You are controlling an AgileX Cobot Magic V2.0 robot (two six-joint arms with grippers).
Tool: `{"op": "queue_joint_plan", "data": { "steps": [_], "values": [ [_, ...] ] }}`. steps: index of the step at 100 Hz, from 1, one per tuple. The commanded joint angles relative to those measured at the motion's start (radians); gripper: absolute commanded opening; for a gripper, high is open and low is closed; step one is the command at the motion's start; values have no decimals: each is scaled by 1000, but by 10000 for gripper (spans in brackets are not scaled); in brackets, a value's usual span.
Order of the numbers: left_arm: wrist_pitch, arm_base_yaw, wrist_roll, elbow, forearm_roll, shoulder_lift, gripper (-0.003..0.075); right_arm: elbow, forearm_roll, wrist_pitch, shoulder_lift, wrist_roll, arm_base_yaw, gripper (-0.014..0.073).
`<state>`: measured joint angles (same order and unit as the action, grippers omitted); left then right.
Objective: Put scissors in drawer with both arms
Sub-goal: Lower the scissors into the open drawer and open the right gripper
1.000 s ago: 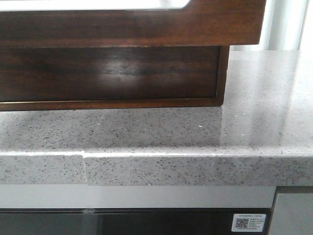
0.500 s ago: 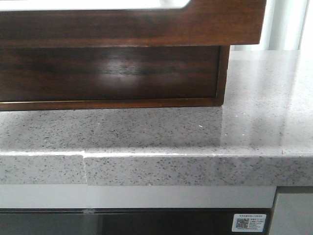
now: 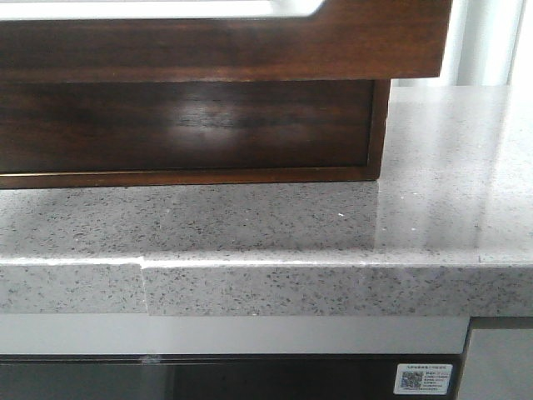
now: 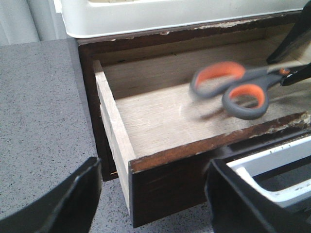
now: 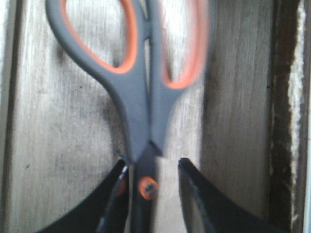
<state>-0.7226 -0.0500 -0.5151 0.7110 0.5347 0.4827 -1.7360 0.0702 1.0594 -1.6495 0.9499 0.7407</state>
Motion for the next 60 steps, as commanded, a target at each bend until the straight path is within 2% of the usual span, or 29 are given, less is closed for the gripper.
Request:
{"op": "queue_joint_plan", "data": {
  "steps": [1, 15, 35, 48, 60],
  "values": [
    [65, -7, 8, 26, 26, 7, 438, -37, 45, -74, 35, -14, -2, 288],
    [65, -7, 8, 26, 26, 7, 438, -82, 45, -35, 82, -84, -2, 283],
    [65, -7, 8, 26, 26, 7, 438, -111, 43, 56, 207, -291, -30, 283],
    [65, -7, 8, 26, 26, 7, 438, -79, 43, 94, 303, -497, -118, 283],
    [65, -7, 8, 26, 26, 7, 438, 41, 43, 55, 411, -674, -241, 283]
  ]
}}
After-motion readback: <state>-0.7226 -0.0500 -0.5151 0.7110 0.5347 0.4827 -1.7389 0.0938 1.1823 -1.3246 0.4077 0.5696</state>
